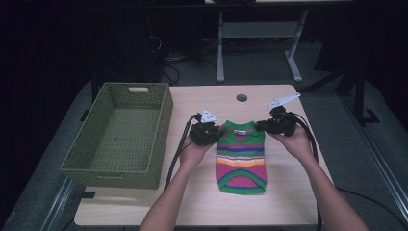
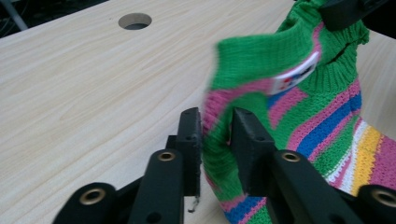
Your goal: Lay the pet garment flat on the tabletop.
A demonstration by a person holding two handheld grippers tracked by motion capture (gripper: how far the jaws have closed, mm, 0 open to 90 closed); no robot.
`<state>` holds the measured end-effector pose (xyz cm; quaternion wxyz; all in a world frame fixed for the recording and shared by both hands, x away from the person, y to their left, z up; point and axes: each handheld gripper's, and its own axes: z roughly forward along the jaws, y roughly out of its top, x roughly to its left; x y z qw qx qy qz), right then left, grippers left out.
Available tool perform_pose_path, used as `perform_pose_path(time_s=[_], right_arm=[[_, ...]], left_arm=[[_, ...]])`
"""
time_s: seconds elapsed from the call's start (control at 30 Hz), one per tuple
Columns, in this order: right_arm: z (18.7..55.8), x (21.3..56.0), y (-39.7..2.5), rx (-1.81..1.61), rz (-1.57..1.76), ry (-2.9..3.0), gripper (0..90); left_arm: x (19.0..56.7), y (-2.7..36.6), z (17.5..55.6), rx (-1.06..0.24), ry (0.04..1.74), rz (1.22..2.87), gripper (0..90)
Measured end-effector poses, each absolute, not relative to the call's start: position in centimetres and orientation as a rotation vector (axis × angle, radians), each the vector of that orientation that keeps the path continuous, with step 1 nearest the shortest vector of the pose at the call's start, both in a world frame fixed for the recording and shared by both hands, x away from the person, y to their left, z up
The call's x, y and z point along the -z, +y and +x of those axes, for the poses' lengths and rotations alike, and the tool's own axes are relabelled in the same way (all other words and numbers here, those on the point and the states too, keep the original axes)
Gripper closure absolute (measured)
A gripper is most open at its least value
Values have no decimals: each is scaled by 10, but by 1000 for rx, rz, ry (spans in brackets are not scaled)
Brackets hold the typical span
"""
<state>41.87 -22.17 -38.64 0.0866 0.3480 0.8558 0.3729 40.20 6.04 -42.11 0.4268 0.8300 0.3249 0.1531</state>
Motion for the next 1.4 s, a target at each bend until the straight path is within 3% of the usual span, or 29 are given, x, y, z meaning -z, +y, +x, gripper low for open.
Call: perform_pose_path(time_s=[0.1, 0.3, 1.4], right_arm=[[425, 390, -222, -1096, 1092, 2508, 607], [433, 397, -228, -1184, 1161, 2527, 514], [414, 408, -243, -1187, 1153, 2616, 507]], left_arm=[[421, 60, 401, -403, 849, 2046, 589], [420, 65, 397, -370, 862, 2019, 550], [422, 71, 389, -317, 833, 2059, 486]])
